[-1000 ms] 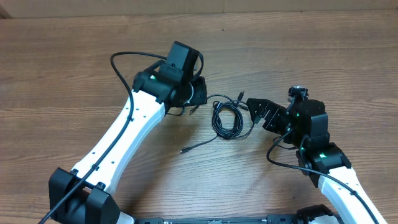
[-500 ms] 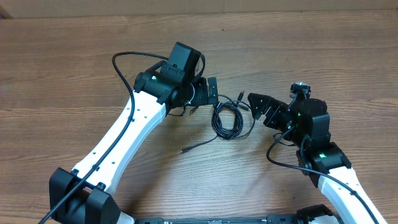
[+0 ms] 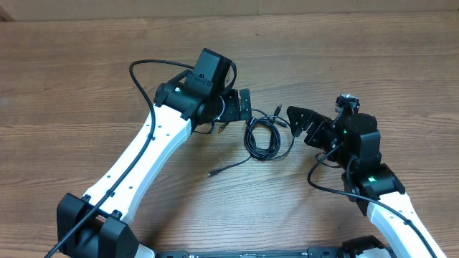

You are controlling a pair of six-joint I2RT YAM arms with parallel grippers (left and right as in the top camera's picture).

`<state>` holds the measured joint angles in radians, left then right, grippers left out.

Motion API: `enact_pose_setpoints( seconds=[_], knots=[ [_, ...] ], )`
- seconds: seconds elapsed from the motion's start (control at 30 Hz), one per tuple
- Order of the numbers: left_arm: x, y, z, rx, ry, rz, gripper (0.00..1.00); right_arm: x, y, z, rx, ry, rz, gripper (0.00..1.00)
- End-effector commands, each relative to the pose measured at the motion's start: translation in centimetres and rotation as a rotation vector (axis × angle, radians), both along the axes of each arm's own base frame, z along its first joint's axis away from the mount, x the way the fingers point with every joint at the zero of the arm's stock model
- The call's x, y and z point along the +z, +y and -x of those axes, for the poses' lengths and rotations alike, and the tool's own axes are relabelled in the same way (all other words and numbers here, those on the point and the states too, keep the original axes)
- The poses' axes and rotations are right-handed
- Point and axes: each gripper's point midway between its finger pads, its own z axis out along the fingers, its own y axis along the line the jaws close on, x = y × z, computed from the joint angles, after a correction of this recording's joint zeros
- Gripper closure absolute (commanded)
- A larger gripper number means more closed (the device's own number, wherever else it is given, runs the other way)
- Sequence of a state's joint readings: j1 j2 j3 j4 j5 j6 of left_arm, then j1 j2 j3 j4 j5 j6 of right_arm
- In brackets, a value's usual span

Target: Untangle cables

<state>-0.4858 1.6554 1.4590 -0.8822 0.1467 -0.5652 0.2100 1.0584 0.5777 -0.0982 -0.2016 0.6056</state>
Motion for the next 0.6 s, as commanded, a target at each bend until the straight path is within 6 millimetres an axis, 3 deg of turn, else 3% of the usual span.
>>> enact_pose_setpoints(
  seconds=[0.0,0.3,0.57],
  knots=[
    [-0.6,-0.4,0.2,-0.022,0.013,-0.002,0.0,1.3,-0.2,-0.6,-0.009,-0.038,0.005,0.0],
    [-0.6,-0.4,0.1,-0.025,0.008,-0.001,0.01,0.9,-0.2,-0.3,-0.009,-0.016,0.01,0.0],
    [0.1,-1.7,-0.4,-0.195,-0.105,-0.039,0.13,1.1,-0.2,-0.4,-0.009,-0.025,0.008,0.0]
  ],
)
